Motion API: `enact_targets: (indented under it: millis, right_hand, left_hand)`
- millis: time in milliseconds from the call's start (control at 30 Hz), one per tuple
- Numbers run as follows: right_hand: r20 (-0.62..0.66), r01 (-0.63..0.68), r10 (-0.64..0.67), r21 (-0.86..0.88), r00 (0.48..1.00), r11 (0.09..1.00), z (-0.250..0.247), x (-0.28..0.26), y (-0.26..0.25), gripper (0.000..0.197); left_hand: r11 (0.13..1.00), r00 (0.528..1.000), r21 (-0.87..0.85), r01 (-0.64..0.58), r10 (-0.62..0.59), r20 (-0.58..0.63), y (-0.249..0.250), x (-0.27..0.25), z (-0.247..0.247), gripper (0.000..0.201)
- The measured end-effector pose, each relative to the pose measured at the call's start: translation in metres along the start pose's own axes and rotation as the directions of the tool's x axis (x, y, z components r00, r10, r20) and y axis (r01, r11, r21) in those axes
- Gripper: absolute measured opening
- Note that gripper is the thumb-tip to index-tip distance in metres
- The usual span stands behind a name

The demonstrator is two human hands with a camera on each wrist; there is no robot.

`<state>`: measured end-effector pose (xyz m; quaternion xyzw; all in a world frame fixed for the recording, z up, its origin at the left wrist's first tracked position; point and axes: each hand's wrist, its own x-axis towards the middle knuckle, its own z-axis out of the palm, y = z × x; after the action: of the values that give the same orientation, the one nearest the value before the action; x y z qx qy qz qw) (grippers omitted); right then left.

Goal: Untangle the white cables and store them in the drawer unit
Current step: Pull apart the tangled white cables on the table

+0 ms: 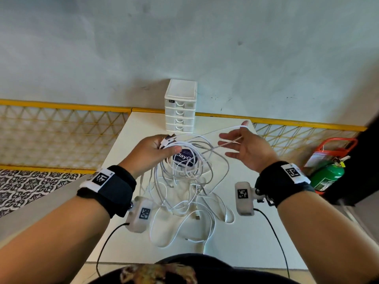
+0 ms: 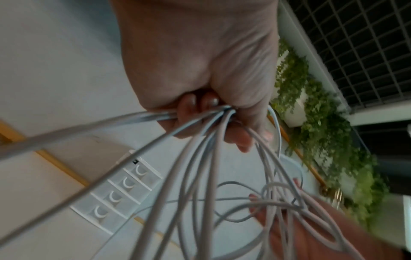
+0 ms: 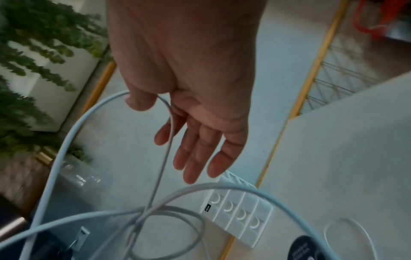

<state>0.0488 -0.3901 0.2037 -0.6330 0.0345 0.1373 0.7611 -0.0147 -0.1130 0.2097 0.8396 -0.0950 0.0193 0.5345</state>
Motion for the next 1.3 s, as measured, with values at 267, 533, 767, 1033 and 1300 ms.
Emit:
enact_targets:
  millis: [267,533,767,1033,1300]
  right_hand:
    - [-0.032,-0.097,0.092,-0.272,0.995,0.957,0.039,0.027,-0.019,0.083]
    - [0.144,-0.053,0.116,-0.385,0.983,0.922,0.070,0.048,-0.004,0.039]
    - [0.225,0.082,0.014,-0.414,0.974,0.906,0.112,0.048,0.009,0.036]
    - [0.312,0.152,-0.112,-0.107,0.943,0.983,0.150,0.065,0.025,0.050]
    - [0.026,0.254,-0.253,-0.117,0.967,0.960,0.134,0.065,0.015,0.031]
  left_hand:
    - [0.983,0.988,0.180,0.041,-0.067,0.140,-0.027,0.014,-0.004,0.011]
    - [0.993,0.999,-0.111,0.036,-0.037,-0.009,-0.045,0.035,-0.022,0.006]
    - [0.978,1.000,-0.209,0.009,-0.006,0.016,-0.051,0.055,-0.044,0.006]
    - [0.982,0.993,-0.190,-0.001,0.022,0.112,-0.052,0.071,-0.064,0.002]
    - [0.898,0.994,-0.426,0.106,-0.085,0.068,-0.088,0.087,-0.111,0.014]
